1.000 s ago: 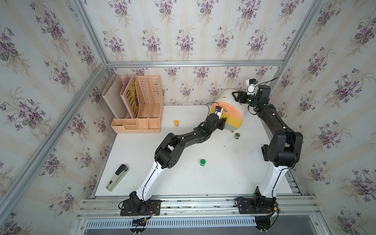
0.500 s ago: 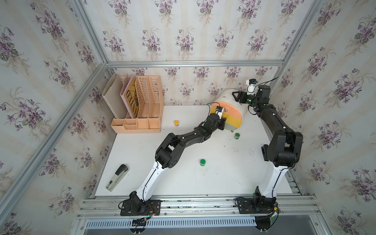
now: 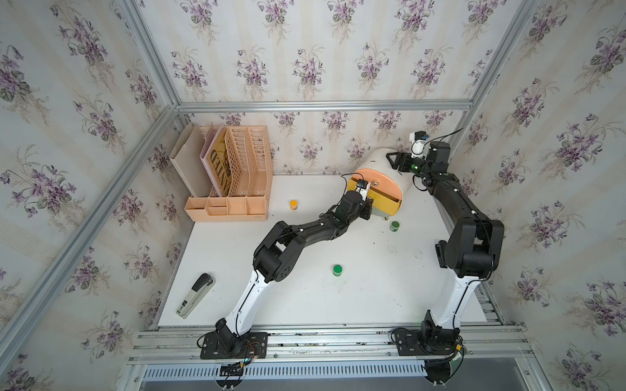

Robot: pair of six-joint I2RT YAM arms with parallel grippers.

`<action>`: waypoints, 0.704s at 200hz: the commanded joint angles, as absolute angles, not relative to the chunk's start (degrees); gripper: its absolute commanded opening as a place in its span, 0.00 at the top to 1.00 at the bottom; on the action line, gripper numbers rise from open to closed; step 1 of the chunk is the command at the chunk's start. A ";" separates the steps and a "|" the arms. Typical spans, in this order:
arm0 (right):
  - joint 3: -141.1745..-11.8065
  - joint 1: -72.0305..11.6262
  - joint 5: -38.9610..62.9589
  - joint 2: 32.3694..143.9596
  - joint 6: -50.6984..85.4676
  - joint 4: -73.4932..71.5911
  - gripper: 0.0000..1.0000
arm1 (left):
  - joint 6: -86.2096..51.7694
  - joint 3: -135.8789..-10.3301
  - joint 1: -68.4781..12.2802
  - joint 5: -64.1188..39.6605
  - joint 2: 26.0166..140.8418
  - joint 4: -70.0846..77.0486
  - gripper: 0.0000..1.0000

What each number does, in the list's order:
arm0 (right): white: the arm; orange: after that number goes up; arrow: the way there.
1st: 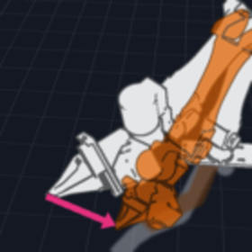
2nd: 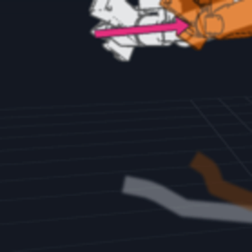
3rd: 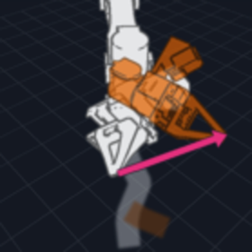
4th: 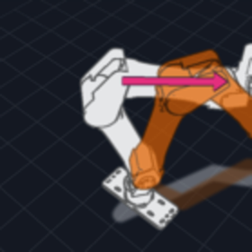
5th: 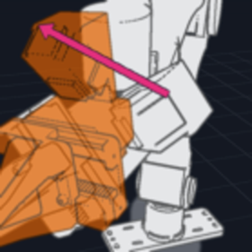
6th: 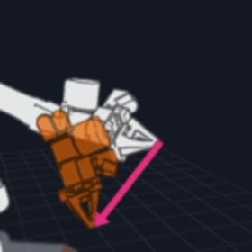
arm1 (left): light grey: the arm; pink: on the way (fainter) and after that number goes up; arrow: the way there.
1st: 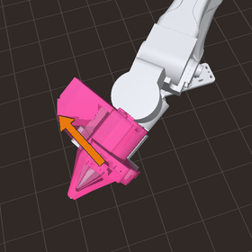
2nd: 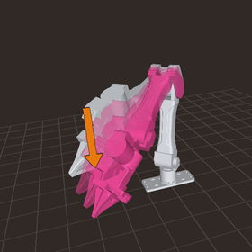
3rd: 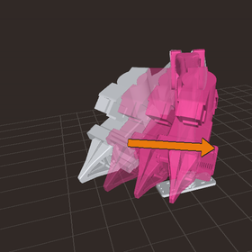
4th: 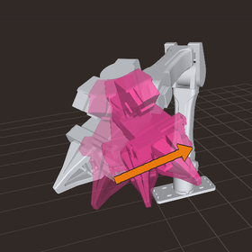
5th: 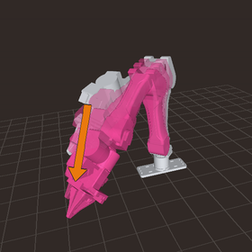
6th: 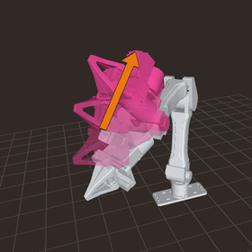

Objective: Put the paint cans in the drawer according to color
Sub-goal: Open the drawer in the storage box.

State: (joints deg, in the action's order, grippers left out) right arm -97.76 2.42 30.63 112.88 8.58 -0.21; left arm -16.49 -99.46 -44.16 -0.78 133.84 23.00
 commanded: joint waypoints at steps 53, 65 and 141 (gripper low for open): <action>-97.66 2.38 30.59 112.61 8.39 2.33 0.24 | -15.22 -91.62 -43.61 -2.35 127.92 26.51 0.72; -97.72 2.37 30.59 112.59 8.34 2.38 0.24 | -14.99 -90.36 -43.51 -2.44 127.08 26.92 0.72; -97.73 2.42 30.64 112.59 8.35 2.29 0.24 | -15.02 -85.63 -42.89 -4.43 123.01 26.68 0.72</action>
